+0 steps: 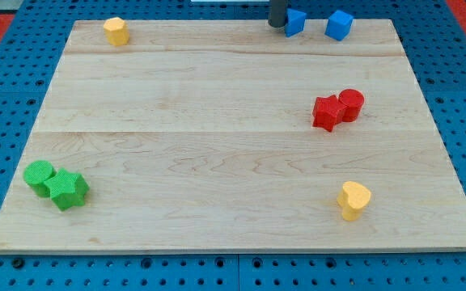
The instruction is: Push your arm towards the yellow hexagon
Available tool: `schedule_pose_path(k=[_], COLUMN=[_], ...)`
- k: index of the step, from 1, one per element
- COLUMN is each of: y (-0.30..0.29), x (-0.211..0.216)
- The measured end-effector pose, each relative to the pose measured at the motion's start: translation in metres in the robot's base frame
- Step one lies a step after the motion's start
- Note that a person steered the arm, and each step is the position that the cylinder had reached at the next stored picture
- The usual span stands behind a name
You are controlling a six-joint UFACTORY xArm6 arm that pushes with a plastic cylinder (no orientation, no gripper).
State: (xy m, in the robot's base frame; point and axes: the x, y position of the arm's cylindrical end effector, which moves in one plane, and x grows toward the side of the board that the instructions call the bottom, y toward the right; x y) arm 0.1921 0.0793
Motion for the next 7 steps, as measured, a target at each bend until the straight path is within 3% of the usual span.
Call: schedule_pose_path(k=[2,4,6,7], y=[0.046,-0.042,-0.086,-0.157], x=[0.0,0.0,0.001,0.001])
